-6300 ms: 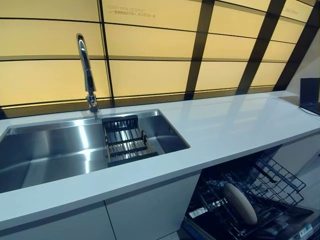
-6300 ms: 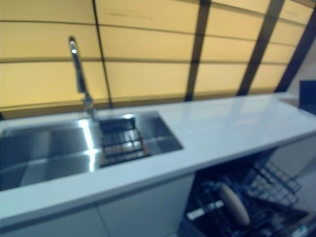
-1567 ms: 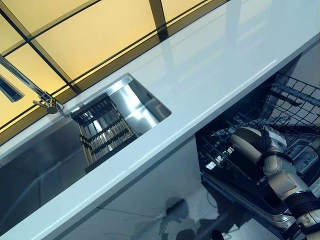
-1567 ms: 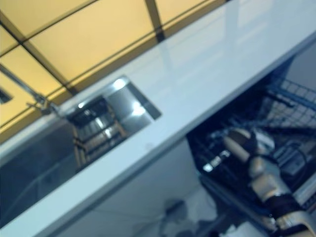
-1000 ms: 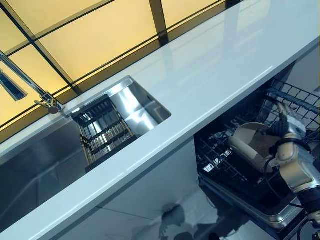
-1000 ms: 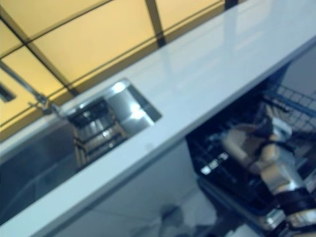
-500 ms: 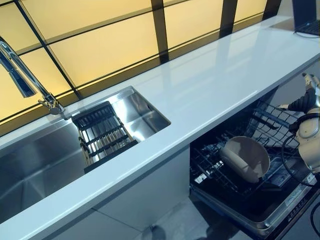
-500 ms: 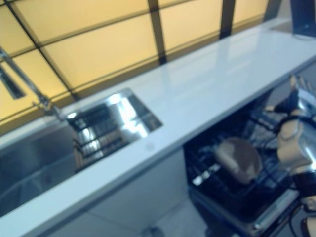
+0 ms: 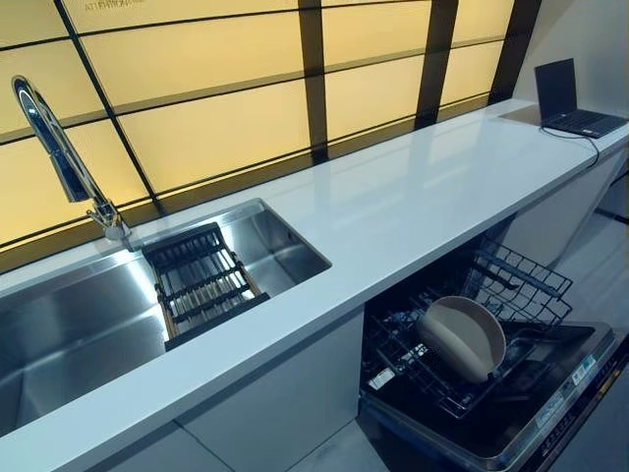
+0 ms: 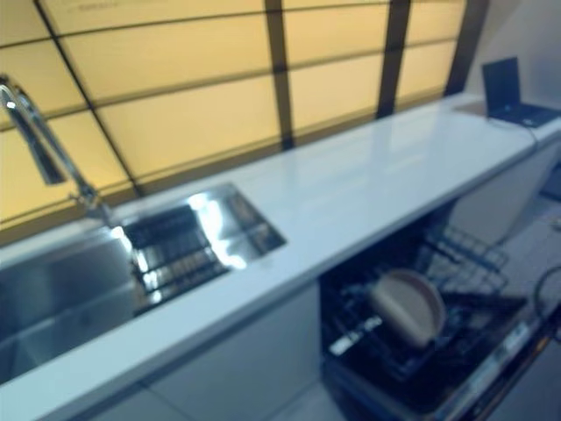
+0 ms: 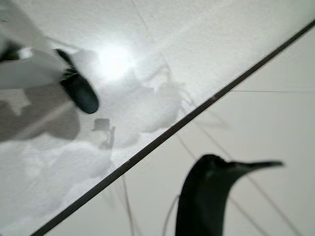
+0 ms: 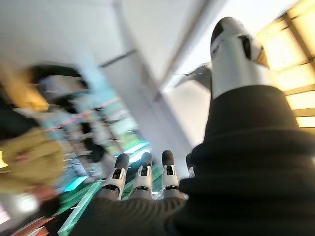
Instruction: Take plates into dishwasher
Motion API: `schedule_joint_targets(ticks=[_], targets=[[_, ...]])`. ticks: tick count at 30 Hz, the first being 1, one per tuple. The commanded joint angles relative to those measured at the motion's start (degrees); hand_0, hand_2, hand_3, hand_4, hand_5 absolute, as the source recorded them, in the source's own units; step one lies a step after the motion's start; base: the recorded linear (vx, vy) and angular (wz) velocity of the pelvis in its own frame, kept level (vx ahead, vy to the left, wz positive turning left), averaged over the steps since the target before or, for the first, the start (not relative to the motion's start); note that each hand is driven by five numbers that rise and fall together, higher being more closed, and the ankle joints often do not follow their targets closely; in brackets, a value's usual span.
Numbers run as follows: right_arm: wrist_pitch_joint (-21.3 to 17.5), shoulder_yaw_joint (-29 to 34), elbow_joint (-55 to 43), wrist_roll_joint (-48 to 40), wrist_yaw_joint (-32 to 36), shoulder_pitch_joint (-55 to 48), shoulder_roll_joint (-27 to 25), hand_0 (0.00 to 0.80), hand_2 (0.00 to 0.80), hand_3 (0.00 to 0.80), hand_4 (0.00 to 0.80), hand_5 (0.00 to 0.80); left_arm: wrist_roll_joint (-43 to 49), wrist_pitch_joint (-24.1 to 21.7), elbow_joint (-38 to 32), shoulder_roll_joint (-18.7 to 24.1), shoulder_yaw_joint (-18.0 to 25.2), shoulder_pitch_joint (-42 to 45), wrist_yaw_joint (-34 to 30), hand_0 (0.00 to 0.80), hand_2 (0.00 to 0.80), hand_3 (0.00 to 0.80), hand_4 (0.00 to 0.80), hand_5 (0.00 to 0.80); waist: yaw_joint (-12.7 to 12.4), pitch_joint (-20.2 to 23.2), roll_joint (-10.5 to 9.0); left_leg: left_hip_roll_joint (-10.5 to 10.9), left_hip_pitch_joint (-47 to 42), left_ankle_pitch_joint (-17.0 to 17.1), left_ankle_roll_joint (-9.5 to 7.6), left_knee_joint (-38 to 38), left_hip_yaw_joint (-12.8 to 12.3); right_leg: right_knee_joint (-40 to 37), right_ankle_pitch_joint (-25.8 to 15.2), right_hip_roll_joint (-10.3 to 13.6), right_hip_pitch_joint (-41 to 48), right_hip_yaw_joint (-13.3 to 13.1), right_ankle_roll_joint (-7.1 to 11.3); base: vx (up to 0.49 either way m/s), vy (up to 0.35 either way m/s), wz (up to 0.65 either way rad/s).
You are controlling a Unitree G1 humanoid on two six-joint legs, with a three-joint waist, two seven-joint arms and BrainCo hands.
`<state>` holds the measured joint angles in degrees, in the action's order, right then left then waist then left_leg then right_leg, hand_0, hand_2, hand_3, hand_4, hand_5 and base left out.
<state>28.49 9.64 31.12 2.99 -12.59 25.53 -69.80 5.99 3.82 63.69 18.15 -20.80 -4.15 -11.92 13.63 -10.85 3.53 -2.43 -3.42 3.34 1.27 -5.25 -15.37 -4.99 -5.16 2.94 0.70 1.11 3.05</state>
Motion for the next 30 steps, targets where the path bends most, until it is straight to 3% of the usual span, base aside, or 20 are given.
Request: schedule_joint_targets(ticks=[1, 5, 10, 13, 14, 16, 19, 21, 22, 24, 25, 28, 30], targets=[[-4.96, 5.29, 3.40, -1.83, -0.71, -5.40, -0.84, 0.000, 0.000, 0.000, 0.000, 0.000, 1.07, 2.17, 4.19, 3.47, 1.57, -0.61, 2.39, 0.000, 0.000, 0.000, 0.000, 0.000, -0.15, 3.00, -3.86, -0.04, -4.61, -7.15, 0.05, 0.61, -0.42, 1.27, 1.93, -1.25, -0.97, -1.41, 4.32, -0.015, -0.031, -0.03], [-7.00, 11.76, 4.52, -4.58, 0.28, -16.64, 1.97, 0.000, 0.000, 0.000, 0.000, 0.000, 0.88, 5.55, 6.20, 4.28, 4.36, -0.93, 4.73, 0.000, 0.000, 0.000, 0.000, 0.000, 0.74, 2.90, -4.56, -0.97, -4.69, -7.02, 0.00, 0.95, -0.68, 3.14, 3.03, -2.18, -1.77, -1.79, 3.56, -0.032, -0.086, -0.02], [-8.29, 13.69, 11.25, -5.95, 1.47, -23.27, 5.40, 0.000, 0.000, 0.000, 0.000, 0.000, 0.58, 7.38, 8.47, 4.41, 6.84, 0.04, 6.54, 0.000, 0.000, 0.000, 0.000, 0.000, 0.08, 2.39, -5.52, -2.89, -4.52, -7.41, 0.91, 3.44, -0.43, 5.65, 4.79, -2.72, -2.47, 0.83, 1.86, -0.006, -0.130, -0.01], [-8.36, 13.59, 16.15, -7.09, 0.44, -24.96, 7.15, 0.000, 0.000, 0.000, 0.000, 0.000, -0.18, 7.80, 9.54, 4.58, 7.33, -0.90, 7.76, 0.000, 0.000, 0.000, 0.000, 0.000, -1.04, 0.28, -6.25, -3.22, -0.66, -7.49, 1.16, 8.48, 2.12, 7.48, 5.12, -2.51, -3.03, 2.28, 0.68, -0.085, -0.095, 0.12], [-8.55, 13.32, 17.91, -8.48, 0.27, -25.04, 7.72, 0.000, 0.000, 0.000, 0.000, 0.000, -0.34, 7.71, 9.90, 4.57, 7.46, -1.61, 7.89, 0.000, 0.000, 0.000, 0.000, 0.000, -1.16, -0.45, -6.46, -3.15, 0.33, -8.06, 1.13, 10.26, 2.20, 7.76, 5.13, -2.24, -3.39, 2.77, 0.36, -0.223, -0.042, 0.34], [-9.86, 12.34, 21.65, -11.27, 1.52, -23.84, 8.88, 0.000, 0.000, 0.000, 0.000, 0.000, -0.34, 7.12, 10.92, 4.11, 8.40, -3.32, 7.41, 0.000, 0.000, 0.000, 0.000, 0.000, -0.39, -1.40, -6.95, -2.51, 0.01, -13.07, 0.73, 18.36, 1.36, 8.06, 4.76, -0.83, -4.70, 3.16, -0.58, -0.247, 0.032, 0.25], [-10.26, 11.83, 22.97, -11.81, 3.32, -23.26, 9.36, 0.000, 0.000, 0.000, 0.000, 0.000, -0.01, 7.33, 10.99, 3.96, 8.58, -4.00, 7.07, 0.000, 0.000, 0.000, 0.000, 0.000, 0.07, -1.22, -7.02, -2.19, -0.61, -14.35, 0.56, 23.12, 2.09, 8.40, 4.56, -0.69, -5.84, 2.92, -1.12, -0.170, 0.030, 0.09], [-6.28, 9.59, 23.44, -12.61, 7.20, -23.12, 12.42, 0.000, 0.000, 0.000, 0.000, 0.000, -1.25, 8.11, 10.49, 3.81, 8.69, -5.44, 7.70, 0.000, 0.000, 0.000, 0.000, 0.000, 0.56, -0.24, -6.45, 1.54, -3.46, -13.57, 0.39, 25.97, 7.96, 9.11, 3.20, -1.43, -9.50, 1.96, -1.35, -0.421, 0.096, -0.10], [-5.00, 7.91, 26.03, -13.02, 9.44, -22.51, 14.35, 0.000, 0.000, 0.000, 0.000, 0.000, -2.86, 9.53, 9.29, 3.59, 8.10, -6.43, 7.98, 0.000, 0.000, 0.000, 0.000, 0.000, 0.00, -1.19, -5.58, 4.81, -3.56, -16.30, -0.81, 20.26, 11.60, 10.58, 2.21, -2.92, -11.94, 0.56, -0.28, -0.516, 0.131, -0.08], [-4.33, 6.59, 29.84, -13.65, 10.51, -21.65, 16.45, 0.000, 0.000, 0.000, 0.000, 0.000, -3.89, 11.65, 8.38, 3.23, 6.63, -8.21, 8.02, 0.000, 0.000, 0.000, 0.000, 0.000, -0.30, -2.60, -5.43, 6.90, -3.85, -16.58, -2.54, 12.63, 12.85, 10.92, -0.44, -3.23, -15.24, 0.56, 1.57, -0.429, 0.080, 0.10], [-4.33, 6.59, 29.84, -13.65, 10.51, -21.65, 16.45, 0.000, 0.000, 0.000, 0.000, 0.000, -3.89, 11.65, 8.38, 3.23, 6.63, -8.21, 8.02, 0.000, 0.000, 0.000, 0.000, 0.000, -0.30, -2.60, -5.43, 6.90, -3.85, -16.58, -2.54, 12.63, 12.85, 10.92, -0.44, -3.23, -15.24, 0.56, 1.57, -0.317, 0.024, 0.41], [-2.69, 3.44, 33.97, -13.41, 11.99, -19.58, 19.29, 0.000, 0.000, 0.000, 0.000, 0.000, -5.90, 11.98, 9.42, 3.14, 6.56, -7.76, 9.77, 0.000, 0.000, 0.000, 0.000, 0.000, -2.61, -4.92, -5.90, 9.40, -2.09, -15.64, -4.60, 9.34, 16.20, 10.79, -3.35, -2.35, -18.00, 1.89, 3.22, -0.387, 0.036, 0.16], [-2.39, 2.70, 35.39, -12.40, 12.89, -19.08, 19.90, 0.000, 0.000, 0.000, 0.000, 0.000, -6.69, 11.73, 10.17, 3.04, 7.52, -6.75, 10.48, 0.000, 0.000, 0.000, 0.000, 0.000, -3.41, -5.01, -5.86, 9.77, -2.39, -15.44, -4.64, 8.72, 16.56, 10.23, -3.76, -2.07, -17.94, 2.99, 3.36, -0.239, 0.040, -0.27]])
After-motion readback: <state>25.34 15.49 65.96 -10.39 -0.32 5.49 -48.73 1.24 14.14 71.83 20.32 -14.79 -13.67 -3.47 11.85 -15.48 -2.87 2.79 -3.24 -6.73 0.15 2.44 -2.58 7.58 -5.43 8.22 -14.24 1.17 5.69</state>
